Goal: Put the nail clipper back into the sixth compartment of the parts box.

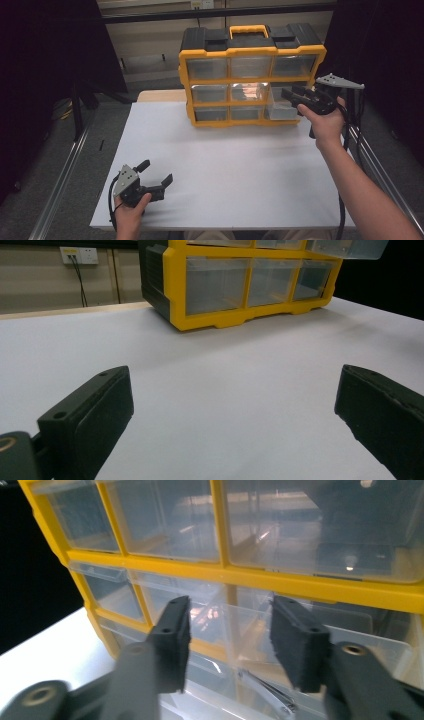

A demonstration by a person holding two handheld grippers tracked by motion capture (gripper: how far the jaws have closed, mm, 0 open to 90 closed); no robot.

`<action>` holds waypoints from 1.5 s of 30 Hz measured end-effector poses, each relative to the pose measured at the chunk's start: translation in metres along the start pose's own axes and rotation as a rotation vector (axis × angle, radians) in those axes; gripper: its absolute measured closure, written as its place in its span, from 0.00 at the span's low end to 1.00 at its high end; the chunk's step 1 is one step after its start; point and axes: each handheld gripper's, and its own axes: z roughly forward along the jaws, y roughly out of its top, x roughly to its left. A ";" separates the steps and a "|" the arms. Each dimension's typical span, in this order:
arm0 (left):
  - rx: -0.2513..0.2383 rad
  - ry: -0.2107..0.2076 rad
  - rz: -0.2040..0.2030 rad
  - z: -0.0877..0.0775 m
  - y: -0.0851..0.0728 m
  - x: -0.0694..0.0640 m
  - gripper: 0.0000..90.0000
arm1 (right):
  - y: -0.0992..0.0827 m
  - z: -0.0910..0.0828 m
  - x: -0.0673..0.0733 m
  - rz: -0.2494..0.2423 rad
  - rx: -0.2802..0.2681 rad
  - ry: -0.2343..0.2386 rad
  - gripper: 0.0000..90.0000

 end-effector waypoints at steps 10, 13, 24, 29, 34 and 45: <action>0.001 -0.008 0.003 0.000 0.000 -0.001 0.03 | -0.004 -0.011 0.008 0.017 -0.035 0.023 0.29; 0.004 -0.014 0.007 0.000 0.000 -0.002 0.03 | -0.006 -0.014 0.010 0.004 -0.026 0.021 0.25; 0.001 -0.011 0.011 0.002 0.001 -0.003 0.03 | -0.015 -0.039 0.022 -0.040 -0.055 0.076 0.16; -0.009 -0.003 0.002 0.000 0.002 -0.002 0.03 | -0.025 -0.052 0.025 -0.048 -0.070 0.097 0.14; -0.007 -0.003 0.013 0.000 0.002 -0.002 0.03 | -0.032 -0.064 0.024 -0.056 -0.095 0.107 0.13; -0.005 -0.006 0.005 0.000 0.001 -0.003 0.03 | -0.059 -0.084 0.025 -0.079 -0.099 0.141 0.10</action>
